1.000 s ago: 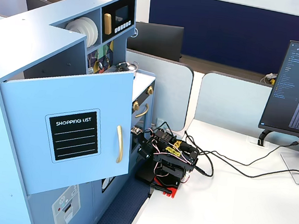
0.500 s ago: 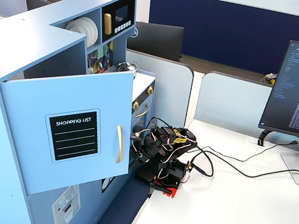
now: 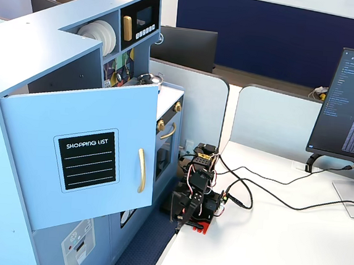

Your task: Close the left cabinet door

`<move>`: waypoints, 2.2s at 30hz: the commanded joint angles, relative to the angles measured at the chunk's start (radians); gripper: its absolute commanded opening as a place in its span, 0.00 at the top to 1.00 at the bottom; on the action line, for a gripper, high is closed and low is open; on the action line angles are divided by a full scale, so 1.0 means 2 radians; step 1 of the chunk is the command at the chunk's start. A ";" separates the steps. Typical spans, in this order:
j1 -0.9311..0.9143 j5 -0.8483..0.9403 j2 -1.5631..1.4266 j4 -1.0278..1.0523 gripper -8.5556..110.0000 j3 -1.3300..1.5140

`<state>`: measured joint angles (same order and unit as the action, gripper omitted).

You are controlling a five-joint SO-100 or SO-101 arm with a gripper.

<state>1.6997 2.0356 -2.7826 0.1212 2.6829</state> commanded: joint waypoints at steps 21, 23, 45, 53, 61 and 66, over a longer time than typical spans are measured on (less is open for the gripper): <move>-0.051 0.073 0.360 -0.120 0.93 -0.350; -0.074 0.072 0.351 -0.125 0.93 -0.343; -0.410 0.058 0.210 -0.097 0.93 -0.275; -0.461 0.051 0.201 -0.097 0.93 -0.262; -0.463 0.031 0.143 -0.067 0.93 -0.227; -0.571 -0.020 0.050 0.106 0.93 -0.166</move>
<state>0.7026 2.0617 -2.5479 0.1304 2.3056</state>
